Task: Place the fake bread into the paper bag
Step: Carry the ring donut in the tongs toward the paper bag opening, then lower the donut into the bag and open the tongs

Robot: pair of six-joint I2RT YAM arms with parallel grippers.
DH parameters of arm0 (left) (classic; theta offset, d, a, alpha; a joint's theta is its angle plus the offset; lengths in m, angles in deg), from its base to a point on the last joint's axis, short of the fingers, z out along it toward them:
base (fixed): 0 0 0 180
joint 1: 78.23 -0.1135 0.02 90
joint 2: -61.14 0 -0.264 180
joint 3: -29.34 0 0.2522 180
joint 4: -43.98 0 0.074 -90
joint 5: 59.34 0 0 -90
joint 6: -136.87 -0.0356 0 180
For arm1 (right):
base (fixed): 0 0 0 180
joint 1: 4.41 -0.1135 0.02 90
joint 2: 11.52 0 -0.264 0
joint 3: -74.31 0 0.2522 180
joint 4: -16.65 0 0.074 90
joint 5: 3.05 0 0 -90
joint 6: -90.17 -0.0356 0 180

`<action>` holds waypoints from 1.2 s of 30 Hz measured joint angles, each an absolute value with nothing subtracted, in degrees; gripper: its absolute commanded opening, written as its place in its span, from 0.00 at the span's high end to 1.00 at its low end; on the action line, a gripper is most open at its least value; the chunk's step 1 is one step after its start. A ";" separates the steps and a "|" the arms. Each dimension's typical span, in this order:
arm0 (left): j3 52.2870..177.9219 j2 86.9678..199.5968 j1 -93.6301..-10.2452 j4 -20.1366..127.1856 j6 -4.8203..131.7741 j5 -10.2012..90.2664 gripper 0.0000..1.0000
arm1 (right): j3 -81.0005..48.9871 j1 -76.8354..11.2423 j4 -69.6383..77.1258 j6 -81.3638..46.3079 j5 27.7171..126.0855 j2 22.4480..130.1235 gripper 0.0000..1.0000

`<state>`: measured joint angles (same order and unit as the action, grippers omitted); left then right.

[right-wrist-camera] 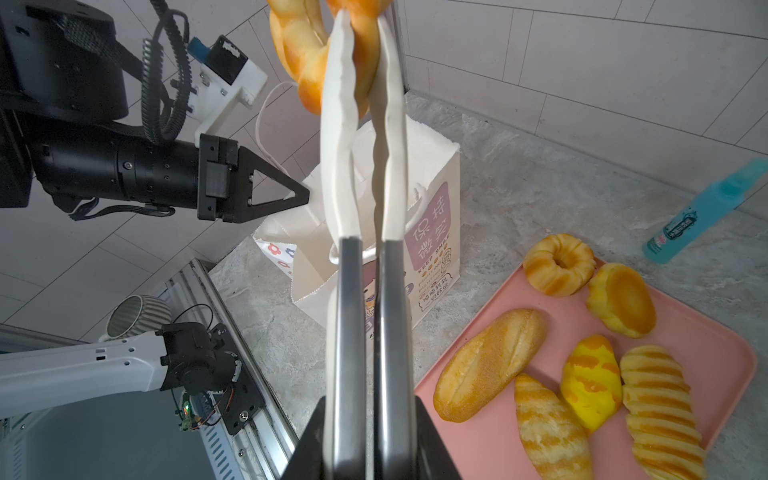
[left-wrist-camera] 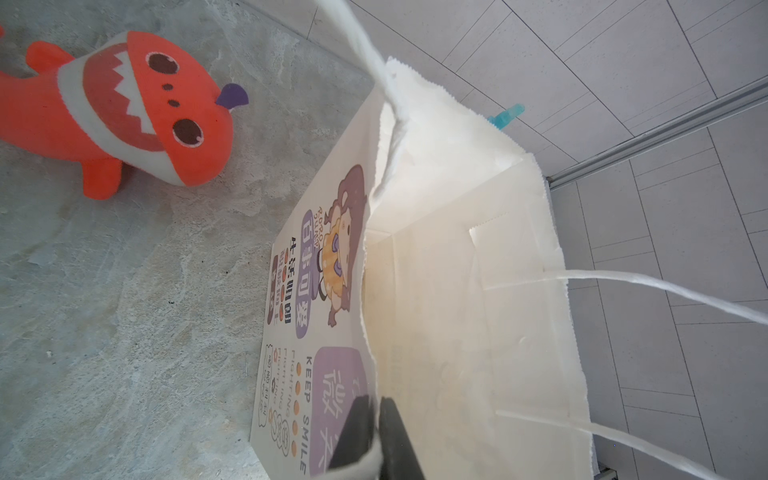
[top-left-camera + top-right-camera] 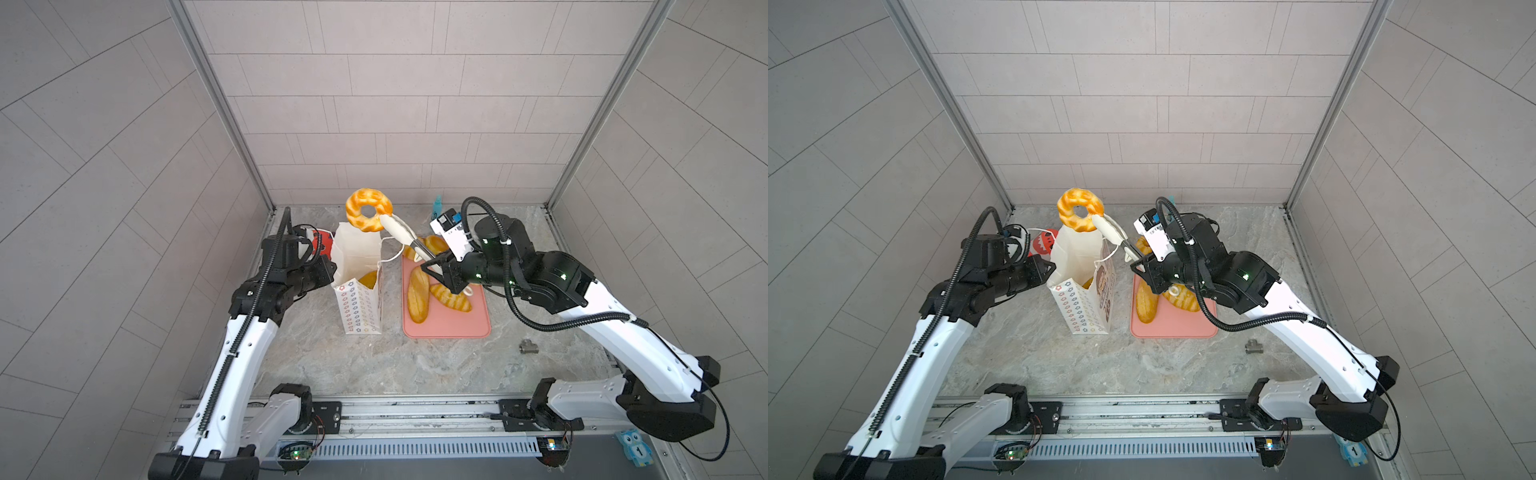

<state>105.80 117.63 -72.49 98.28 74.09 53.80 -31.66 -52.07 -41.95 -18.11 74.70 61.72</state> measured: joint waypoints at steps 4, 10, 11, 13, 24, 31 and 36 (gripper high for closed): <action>105.80 117.63 -72.49 98.28 74.09 53.78 0.88 | -32.99 -53.06 -42.95 -17.61 75.49 62.79 0.76; 105.80 117.63 -72.49 98.28 74.12 53.78 0.88 | -34.87 -54.21 -45.22 -16.45 77.22 64.65 0.77; 105.80 117.63 -72.49 98.28 74.12 53.78 0.88 | -35.29 -54.45 -45.66 -16.28 77.65 65.04 0.77; 105.80 117.63 -72.49 98.28 74.12 53.80 0.88 | -36.31 -55.05 -46.78 -15.93 78.57 65.83 0.77; 105.80 117.63 -72.49 98.28 74.31 53.78 0.88 | -39.55 -58.06 -51.43 -14.22 83.69 69.52 0.79; 105.80 117.63 -72.49 98.28 74.33 53.80 0.88 | -41.30 -59.66 -53.95 -13.24 87.53 71.46 0.79; 105.80 117.61 -72.49 98.28 74.36 53.80 0.88 | -42.28 -60.84 -55.28 -12.45 90.11 72.82 0.80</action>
